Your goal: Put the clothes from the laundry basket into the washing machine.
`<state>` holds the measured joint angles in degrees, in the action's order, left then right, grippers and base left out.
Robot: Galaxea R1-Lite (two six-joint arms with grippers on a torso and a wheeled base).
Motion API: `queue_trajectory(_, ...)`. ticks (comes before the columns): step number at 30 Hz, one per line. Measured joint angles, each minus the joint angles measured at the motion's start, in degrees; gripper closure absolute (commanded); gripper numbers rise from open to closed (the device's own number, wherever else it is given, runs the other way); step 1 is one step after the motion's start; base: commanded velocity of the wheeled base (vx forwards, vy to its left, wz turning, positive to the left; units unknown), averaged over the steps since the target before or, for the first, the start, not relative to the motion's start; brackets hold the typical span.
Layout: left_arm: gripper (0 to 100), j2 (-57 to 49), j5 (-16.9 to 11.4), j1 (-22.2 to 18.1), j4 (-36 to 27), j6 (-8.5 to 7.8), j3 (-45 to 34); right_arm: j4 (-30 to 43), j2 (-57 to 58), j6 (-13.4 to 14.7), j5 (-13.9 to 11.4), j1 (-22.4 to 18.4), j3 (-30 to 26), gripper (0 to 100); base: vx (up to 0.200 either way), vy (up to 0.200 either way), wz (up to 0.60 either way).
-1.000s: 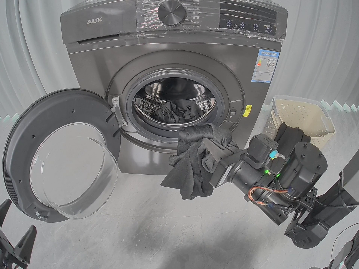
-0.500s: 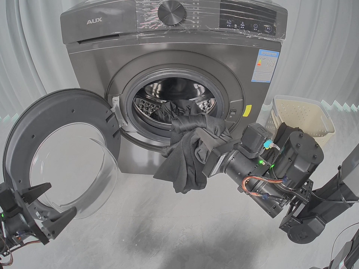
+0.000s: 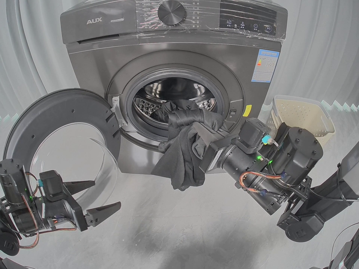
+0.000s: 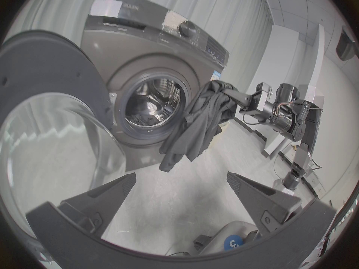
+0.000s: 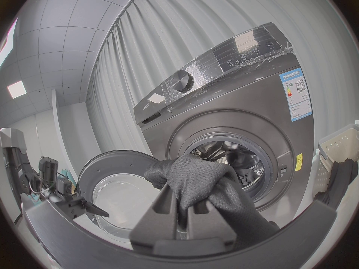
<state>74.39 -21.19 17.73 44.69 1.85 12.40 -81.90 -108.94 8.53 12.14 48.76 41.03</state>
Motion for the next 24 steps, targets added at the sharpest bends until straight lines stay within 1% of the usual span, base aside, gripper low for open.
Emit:
queue_trajectory(3, 0, 4.02, -1.0, 0.82, 0.52, -0.07, 1.62, -0.05, -0.1, 0.0, -0.02, 0.24, 0.15, 100, 0.0, 0.0, 0.0)
queue_trajectory(7, 0, 8.79, -1.58, 2.3, 0.79, 0.13, 5.23, -0.05, -0.18, -0.02, -0.02, 0.57, 0.23, 100, 0.0, 0.0, 0.0)
queue_trajectory(14, 0, 14.12, -1.83, 4.21, 2.06, 0.24, 8.74, -0.57, -0.52, 0.02, -0.02, 0.95, 0.26, 100, 0.0, 0.0, 0.0)
queue_trajectory(18, 0, 17.51, -1.79, 4.88, 5.64, 0.24, 9.84, -0.71, -0.73, 0.06, -0.02, 1.15, 0.22, 100, 0.0, 0.0, 0.0)
queue_trajectory(20, 0, 19.6, -1.79, 4.99, 9.03, 0.33, 10.34, -0.76, -0.82, 0.06, -0.02, 1.34, 0.22, 100, 0.0, 0.0, 0.0)
queue_trajectory(24, 0, 23.99, -1.8, 5.17, 14.29, 1.04, 11.36, -0.87, -0.84, 0.06, -0.02, 1.65, 0.2, 100, 0.0, 0.0, 0.0)
